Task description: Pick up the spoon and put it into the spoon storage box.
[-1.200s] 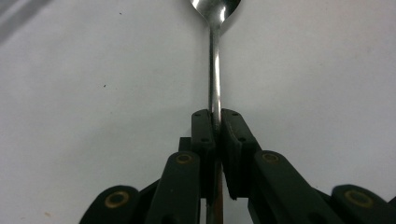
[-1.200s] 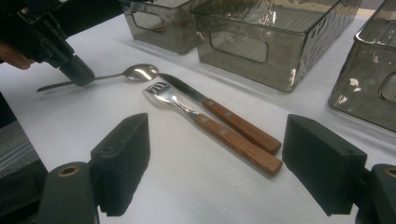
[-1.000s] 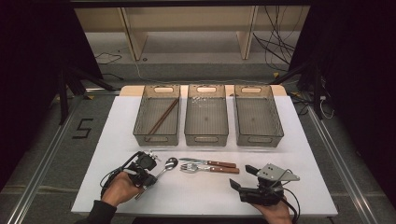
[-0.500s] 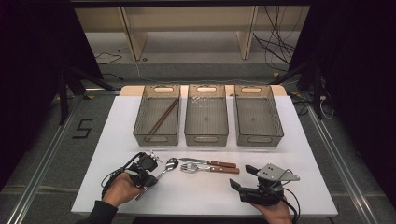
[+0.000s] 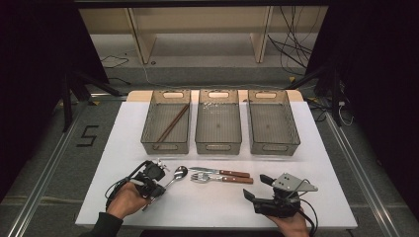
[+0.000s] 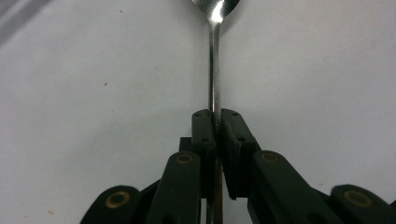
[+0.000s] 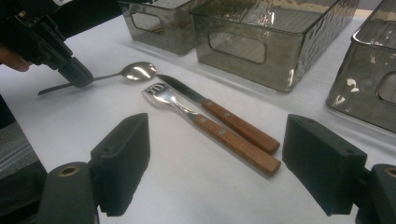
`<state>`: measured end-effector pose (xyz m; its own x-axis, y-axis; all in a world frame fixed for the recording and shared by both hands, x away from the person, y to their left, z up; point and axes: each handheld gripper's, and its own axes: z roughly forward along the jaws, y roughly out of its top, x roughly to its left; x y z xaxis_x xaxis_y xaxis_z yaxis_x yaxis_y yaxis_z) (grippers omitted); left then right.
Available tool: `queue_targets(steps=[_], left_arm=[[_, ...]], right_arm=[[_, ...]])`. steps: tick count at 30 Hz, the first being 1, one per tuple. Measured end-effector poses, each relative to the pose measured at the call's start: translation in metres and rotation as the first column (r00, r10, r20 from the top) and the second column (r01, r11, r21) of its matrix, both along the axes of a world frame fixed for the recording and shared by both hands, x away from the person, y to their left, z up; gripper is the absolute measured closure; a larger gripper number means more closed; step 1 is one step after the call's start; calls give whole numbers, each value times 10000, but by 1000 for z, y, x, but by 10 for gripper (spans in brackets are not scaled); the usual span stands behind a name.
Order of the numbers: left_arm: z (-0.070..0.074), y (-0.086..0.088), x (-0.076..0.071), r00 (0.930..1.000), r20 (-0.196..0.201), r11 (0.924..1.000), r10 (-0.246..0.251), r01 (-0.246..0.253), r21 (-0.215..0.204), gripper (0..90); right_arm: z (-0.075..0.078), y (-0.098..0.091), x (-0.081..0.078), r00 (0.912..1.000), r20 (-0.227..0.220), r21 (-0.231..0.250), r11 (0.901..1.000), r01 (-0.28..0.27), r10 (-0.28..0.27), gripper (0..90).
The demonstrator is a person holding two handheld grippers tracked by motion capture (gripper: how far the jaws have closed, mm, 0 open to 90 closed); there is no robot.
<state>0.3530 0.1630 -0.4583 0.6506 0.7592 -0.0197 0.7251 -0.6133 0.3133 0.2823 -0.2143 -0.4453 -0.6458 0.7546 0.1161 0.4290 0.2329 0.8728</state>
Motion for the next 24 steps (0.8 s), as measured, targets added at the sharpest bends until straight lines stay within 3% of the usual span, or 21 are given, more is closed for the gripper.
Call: queue_targets(steps=[9,18,24], left_arm=[[7,2,-1,9999,142,9998,16,-13,-203,842],[34,0,1,9973,731,9949,-107,180,-997,841],[55,-8,11,9926,1200,9881,-168,349,-1500,841]], right_arm=[[0,0,0,10000,3,-2,10000,-8,8,240],[0,0,0,10000,-41,21,10000,32,-32,240],[0,0,0,10000,-19,57,10000,43,-43,240]])
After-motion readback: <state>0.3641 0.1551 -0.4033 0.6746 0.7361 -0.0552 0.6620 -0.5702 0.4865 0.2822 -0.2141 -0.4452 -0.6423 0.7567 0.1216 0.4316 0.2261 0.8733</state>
